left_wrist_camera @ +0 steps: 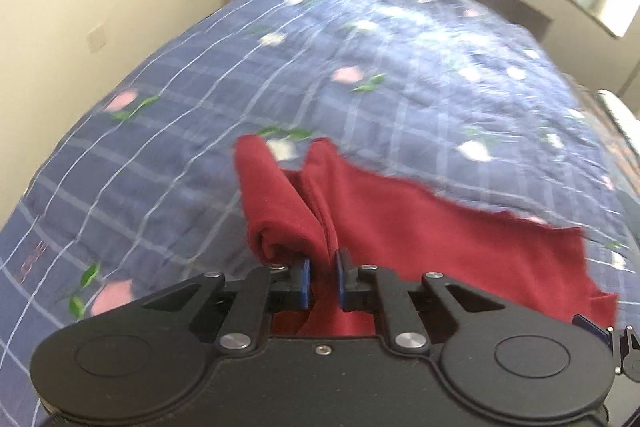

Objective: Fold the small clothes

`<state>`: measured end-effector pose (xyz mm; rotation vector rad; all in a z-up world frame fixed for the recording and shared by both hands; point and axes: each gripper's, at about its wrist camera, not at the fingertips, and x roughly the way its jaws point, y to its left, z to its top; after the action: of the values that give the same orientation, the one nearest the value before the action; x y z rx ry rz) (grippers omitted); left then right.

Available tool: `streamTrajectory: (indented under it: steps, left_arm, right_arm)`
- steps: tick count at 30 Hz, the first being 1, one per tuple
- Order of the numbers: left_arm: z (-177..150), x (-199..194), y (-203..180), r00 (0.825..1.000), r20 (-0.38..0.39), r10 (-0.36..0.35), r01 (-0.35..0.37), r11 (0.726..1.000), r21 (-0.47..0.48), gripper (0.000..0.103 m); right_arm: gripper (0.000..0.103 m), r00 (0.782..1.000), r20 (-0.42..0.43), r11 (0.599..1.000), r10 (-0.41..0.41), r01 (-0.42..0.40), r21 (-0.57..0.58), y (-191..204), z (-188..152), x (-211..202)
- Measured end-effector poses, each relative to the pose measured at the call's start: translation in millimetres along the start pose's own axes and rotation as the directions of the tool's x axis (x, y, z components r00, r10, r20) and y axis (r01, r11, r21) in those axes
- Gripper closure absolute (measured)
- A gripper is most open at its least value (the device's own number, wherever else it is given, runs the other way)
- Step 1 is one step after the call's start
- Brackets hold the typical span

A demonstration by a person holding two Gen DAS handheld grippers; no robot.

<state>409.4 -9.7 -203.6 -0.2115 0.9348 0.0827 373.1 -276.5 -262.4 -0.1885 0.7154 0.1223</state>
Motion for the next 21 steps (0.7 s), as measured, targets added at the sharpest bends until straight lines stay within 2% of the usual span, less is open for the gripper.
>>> streamTrajectory:
  steps: [6,9,11,17,18,21]
  left_arm:
    - [4,-22,-74,0.994,0.021,-0.105,0.102,0.989,0.106,0.091]
    - [-1,-27,-119,0.985,-0.012,-0.169,0.169,0.969,0.178,0.091]
    - [-10,-29,-150,0.978,-0.034,-0.208,0.210,0.946,0.246,0.091]
    - [-48,-13,-214,0.940,-0.173,-0.293,0.336,0.879,0.339,0.092]
    - [-55,-9,-219,0.935,-0.196,-0.296,0.348,0.872,0.345,0.096]
    - [-75,7,-230,0.919,-0.268,-0.287,0.370,0.863,0.344,0.094]
  right_arm:
    - [0.000,0.991,-0.008,0.989,-0.132,0.133,0.071,-71,-8,-29]
    - [0.000,0.979,-0.036,0.973,-0.200,0.203,0.106,-104,-22,-41]
    - [0.000,0.970,-0.062,0.961,-0.237,0.243,0.132,-123,-35,-48]
    - [0.000,0.949,-0.158,0.935,-0.274,0.301,0.186,-158,-73,-57]
    - [0.000,0.946,-0.170,0.932,-0.275,0.306,0.193,-162,-77,-58]
    - [0.000,0.945,-0.191,0.925,-0.267,0.307,0.224,-168,-85,-60]
